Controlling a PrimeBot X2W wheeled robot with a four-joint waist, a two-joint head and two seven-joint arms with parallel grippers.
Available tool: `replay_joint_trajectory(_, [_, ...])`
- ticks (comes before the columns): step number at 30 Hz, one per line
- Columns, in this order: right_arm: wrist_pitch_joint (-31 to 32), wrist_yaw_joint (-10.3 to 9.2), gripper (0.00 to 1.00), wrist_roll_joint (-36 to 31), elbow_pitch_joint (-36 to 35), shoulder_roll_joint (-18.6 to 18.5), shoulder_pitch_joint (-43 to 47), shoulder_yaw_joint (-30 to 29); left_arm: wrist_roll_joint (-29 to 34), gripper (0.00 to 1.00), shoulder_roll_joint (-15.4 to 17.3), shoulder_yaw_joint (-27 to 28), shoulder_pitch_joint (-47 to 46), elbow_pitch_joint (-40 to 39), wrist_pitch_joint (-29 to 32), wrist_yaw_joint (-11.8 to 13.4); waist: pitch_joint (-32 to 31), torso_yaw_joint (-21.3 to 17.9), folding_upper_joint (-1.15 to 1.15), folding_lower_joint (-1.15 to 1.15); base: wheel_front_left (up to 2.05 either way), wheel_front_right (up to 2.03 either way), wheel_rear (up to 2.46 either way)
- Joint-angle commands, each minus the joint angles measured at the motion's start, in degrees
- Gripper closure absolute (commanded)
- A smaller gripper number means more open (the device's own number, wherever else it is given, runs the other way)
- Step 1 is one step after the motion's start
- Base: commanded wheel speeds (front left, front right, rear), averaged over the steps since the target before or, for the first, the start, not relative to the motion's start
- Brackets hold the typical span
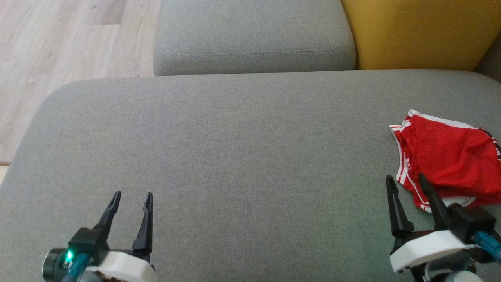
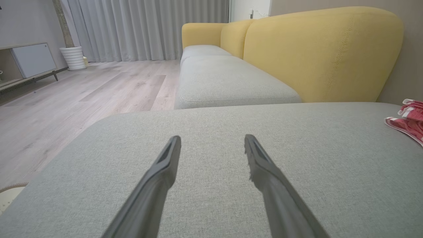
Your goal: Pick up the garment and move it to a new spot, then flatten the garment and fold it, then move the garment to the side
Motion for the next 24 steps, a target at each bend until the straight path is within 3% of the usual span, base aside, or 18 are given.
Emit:
replay_joint_trajectory(1, [-0.07, 0.37, 0.0, 0.17, -2.25, -0.27, -1.27, 1.48, -0.38, 0.0, 0.98, 1.64, -1.99, -1.55, -0.05, 0.27, -0.02, -0.02, 0.0, 0.0, 0.0, 0.0, 0.0])
replay_joint_trajectory(8, [0.22, 0.37, 0.0, 0.55, -2.29, -0.27, -1.22, 1.55, -0.72, 0.0, 0.9, 1.33, -2.15, -1.35, 0.03, 0.66, -0.04, -0.01, 0.0, 0.0, 0.0, 0.0, 0.0])
replay_joint_trajectory(9, [0.07, -0.02, 1.0, 0.26, 0.74, 0.0, 0.02, 0.06, -0.42, 1.0, -0.18, -0.3, 0.01, 0.91, 0.0, 0.3, -0.05, -0.02, 0.0, 0.0, 0.0, 0.0, 0.0])
replay_joint_trajectory(24, [0.13, 0.01, 1.0, 8.83, 4.01, -0.47, -0.89, 0.09, -8.4, 1.0, -1.23, 1.23, -0.78, 3.58, 1.87, -0.45, 0.27, -0.3, 0.0, 0.0, 0.0, 0.0, 0.0])
